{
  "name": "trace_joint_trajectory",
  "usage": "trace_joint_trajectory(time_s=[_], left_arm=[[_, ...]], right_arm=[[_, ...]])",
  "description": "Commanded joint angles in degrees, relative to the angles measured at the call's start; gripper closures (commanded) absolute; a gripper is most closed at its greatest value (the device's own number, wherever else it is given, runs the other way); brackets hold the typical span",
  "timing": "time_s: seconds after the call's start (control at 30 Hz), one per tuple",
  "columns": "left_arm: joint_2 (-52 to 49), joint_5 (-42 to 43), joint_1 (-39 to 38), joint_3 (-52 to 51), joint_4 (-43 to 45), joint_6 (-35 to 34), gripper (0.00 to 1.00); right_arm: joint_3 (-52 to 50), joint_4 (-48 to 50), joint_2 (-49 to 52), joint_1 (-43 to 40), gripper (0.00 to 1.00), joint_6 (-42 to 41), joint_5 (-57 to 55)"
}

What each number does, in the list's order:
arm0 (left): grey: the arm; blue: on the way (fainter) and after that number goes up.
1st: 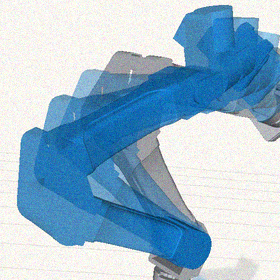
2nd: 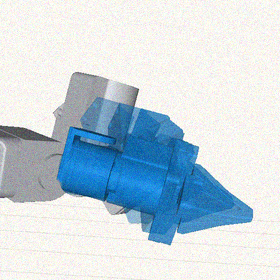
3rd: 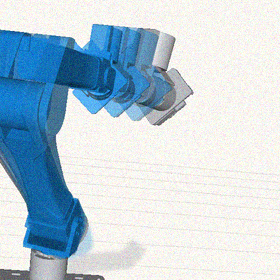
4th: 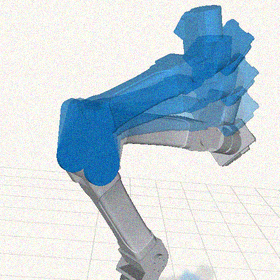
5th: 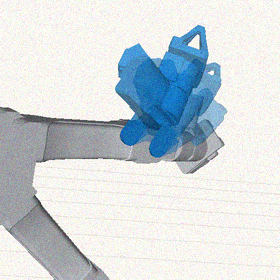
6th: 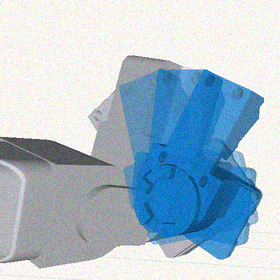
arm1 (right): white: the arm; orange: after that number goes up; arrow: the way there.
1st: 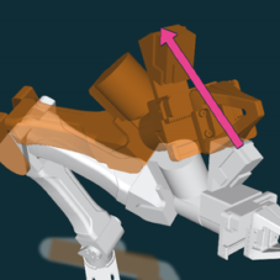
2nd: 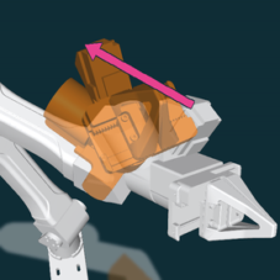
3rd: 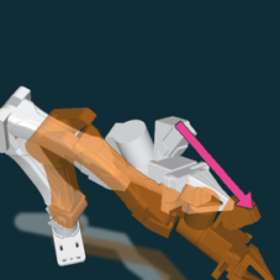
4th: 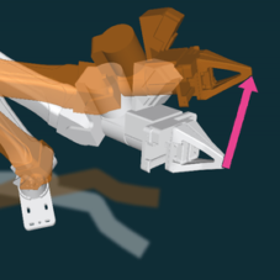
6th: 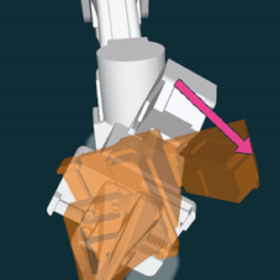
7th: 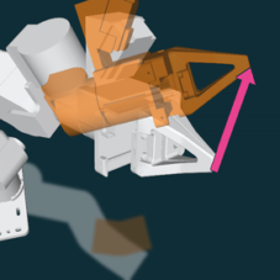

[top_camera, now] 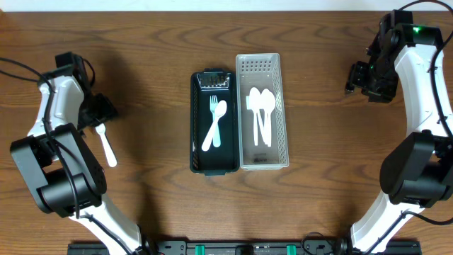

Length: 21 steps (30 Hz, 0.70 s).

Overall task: Pack container
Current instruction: 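Move the left gripper to a white fork and grasp it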

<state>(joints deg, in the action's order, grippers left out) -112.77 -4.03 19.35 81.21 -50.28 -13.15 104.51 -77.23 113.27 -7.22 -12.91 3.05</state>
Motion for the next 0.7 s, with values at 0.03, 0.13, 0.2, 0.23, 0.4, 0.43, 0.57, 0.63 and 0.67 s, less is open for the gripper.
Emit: trace_joint_trajectory(time_s=[0.03,0.13,0.2,0.23,0.4,0.43,0.57,0.63,0.67], left_arm=[[-0.3,2.1,0.3,-5.2,3.5,-0.9,0.26],[-0.3,2.1,0.3,-8.3,6.3,-0.9,0.26],[-0.3,2.1,0.3,-10.0,7.6,-0.9,0.26],[-0.3,2.1,0.3,-10.9,8.4,-0.9,0.26],[-0.3,2.0,0.3,-13.4,10.3,-0.9,0.26],[-0.3,1.8,0.3,-13.5,10.3,-0.9,0.26],[-0.3,1.2,0.3,-13.5,10.3,-0.9,0.27],[-0.3,-0.1,0.3,-13.5,10.3,-0.9,0.29],[-0.3,-0.8,0.3,-13.5,10.3,-0.9,0.30]], right_arm=[[0.0,0.1,0.3,0.1,0.34,0.8,0.2],[0.0,0.1,0.3,0.1,0.34,0.8,0.2],[0.0,0.1,0.3,0.1,0.33,0.8,0.2],[0.0,0.1,0.3,0.1,0.33,0.8,0.2],[0.0,-0.1,0.3,0.1,0.33,0.8,0.2],[0.0,-0.1,0.3,0.1,0.33,0.7,0.2],[0.0,-0.2,0.3,0.1,0.33,0.1,0.3],[0.0,-0.5,0.3,0.1,0.33,0.1,0.3],[0.0,-0.8,0.3,0.1,0.33,0.1,0.3]])
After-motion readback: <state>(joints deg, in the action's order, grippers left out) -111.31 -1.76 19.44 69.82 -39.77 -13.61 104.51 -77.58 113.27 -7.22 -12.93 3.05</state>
